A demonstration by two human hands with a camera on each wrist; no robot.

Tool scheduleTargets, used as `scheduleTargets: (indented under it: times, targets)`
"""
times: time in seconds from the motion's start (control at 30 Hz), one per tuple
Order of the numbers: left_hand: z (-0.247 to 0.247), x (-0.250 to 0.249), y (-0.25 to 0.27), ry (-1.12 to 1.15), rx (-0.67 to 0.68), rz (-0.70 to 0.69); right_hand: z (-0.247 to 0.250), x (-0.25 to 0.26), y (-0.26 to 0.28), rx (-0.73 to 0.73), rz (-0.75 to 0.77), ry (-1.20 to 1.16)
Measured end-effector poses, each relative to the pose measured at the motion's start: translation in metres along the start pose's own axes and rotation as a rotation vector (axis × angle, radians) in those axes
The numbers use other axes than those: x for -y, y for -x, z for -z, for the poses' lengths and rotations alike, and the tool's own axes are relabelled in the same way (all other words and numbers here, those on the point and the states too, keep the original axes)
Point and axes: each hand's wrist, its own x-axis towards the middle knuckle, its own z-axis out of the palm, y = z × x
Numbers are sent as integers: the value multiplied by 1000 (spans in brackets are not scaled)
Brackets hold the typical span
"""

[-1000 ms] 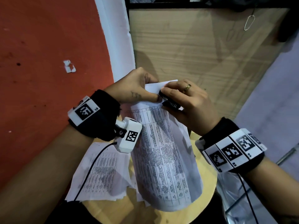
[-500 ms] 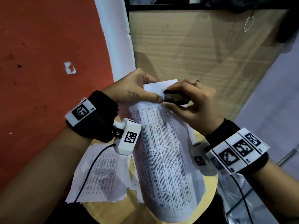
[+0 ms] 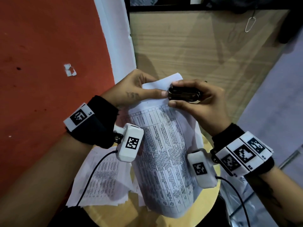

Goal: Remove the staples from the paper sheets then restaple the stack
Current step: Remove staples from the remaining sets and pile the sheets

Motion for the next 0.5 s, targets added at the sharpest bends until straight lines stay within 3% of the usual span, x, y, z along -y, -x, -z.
scheduleTargets:
  times: [0.1, 0.23, 0.33, 0.43, 0.5]
  targets:
    - [-4, 5, 0, -29, -48, -7, 0, 1, 0, -5, -2, 6]
    - [-8, 16, -4, -128, -151, -22, -5, -1, 1, -46, 179, 341]
    - [-5, 26, -8, -304, -258, -42, -6, -8, 3, -156, 257, 515]
    - [11, 39, -5, -473, -382, -44, 7, -15, 4, -308, 106, 453]
    - [18, 41, -1, -508, -397, -20, 11, -26, 10, -330, -60, 326]
